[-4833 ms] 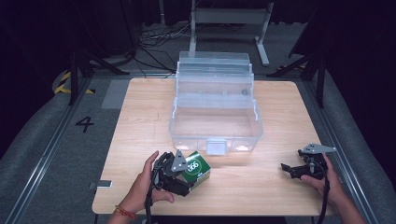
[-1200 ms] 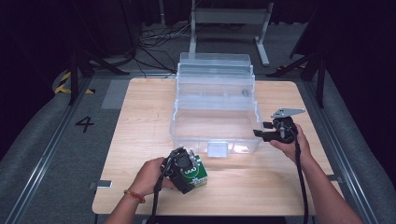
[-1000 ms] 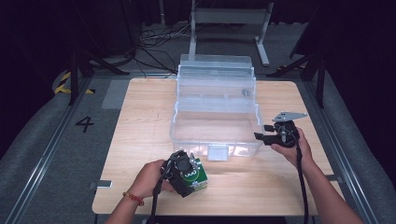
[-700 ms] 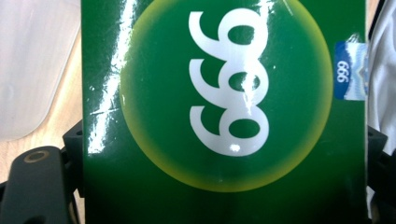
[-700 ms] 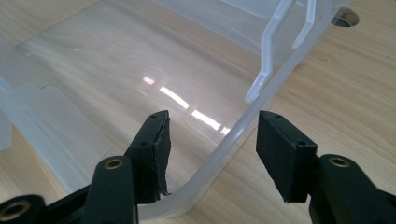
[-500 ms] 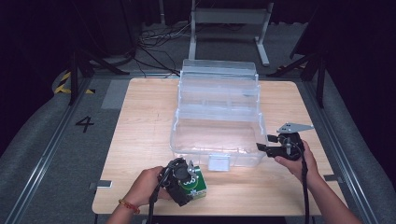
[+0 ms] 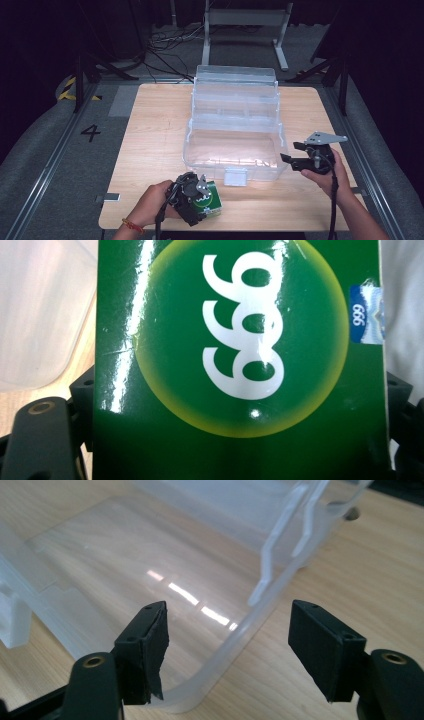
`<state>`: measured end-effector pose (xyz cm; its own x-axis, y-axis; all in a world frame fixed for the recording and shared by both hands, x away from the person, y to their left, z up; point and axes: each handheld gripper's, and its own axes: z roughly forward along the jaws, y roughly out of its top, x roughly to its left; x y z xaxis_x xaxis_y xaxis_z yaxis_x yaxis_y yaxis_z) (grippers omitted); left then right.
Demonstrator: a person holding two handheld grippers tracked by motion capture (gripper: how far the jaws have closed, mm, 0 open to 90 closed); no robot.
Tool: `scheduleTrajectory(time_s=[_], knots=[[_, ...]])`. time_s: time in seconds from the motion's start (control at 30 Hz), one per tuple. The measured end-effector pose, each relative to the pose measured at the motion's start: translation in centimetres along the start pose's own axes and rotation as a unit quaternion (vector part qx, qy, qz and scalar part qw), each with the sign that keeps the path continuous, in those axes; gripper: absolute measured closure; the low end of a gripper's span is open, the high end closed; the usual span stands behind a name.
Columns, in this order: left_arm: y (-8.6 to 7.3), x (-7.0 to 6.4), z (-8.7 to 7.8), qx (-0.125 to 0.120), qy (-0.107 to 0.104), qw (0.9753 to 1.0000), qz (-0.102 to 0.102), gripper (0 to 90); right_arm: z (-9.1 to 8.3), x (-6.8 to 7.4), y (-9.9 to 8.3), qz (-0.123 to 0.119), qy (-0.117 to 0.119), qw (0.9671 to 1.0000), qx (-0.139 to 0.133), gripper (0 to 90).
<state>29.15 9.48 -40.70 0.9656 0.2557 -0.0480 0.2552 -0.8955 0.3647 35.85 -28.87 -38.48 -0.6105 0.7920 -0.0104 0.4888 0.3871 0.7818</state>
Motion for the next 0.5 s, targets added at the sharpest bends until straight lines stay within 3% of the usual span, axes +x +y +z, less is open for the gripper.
scheduleTrajectory(time_s=[0.17,0.2,0.23,0.33,0.37,0.5], knots=[[0.2,-0.4,-2.0,-0.017,-0.008,0.9997,0.014,16.5,-3.3,-2.3,-0.8,0.002,-0.021,0.9988,-0.045,29.1],[0.3,-0.4,-2.4,-0.02,-0.01,0.9997,0.013,16.5,-4.1,-3.4,-1.6,-0.007,-0.053,0.9975,-0.045,29.0],[0.4,-0.3,-2.6,-0.022,-0.01,0.9996,0.014,16.5,-4.3,-4.1,-2.2,-0.01,-0.066,0.997,-0.04,29.0],[0.8,-0.4,-3.4,-0.027,-0.003,0.9993,0.025,16.5,-4.2,-6.2,-4.9,-0.003,-0.073,0.9973,-0.003,28.2],[0.8,-0.4,-3.4,-0.027,-0.003,0.9993,0.025,16.5,-4.2,-6.2,-4.9,-0.003,-0.073,0.9973,-0.003,28.2],[1.5,-0.3,-3.9,-0.028,0.004,0.9988,0.04,16.5,-3.0,-7.8,-8.2,0.013,-0.059,0.9978,0.026,27.4]])
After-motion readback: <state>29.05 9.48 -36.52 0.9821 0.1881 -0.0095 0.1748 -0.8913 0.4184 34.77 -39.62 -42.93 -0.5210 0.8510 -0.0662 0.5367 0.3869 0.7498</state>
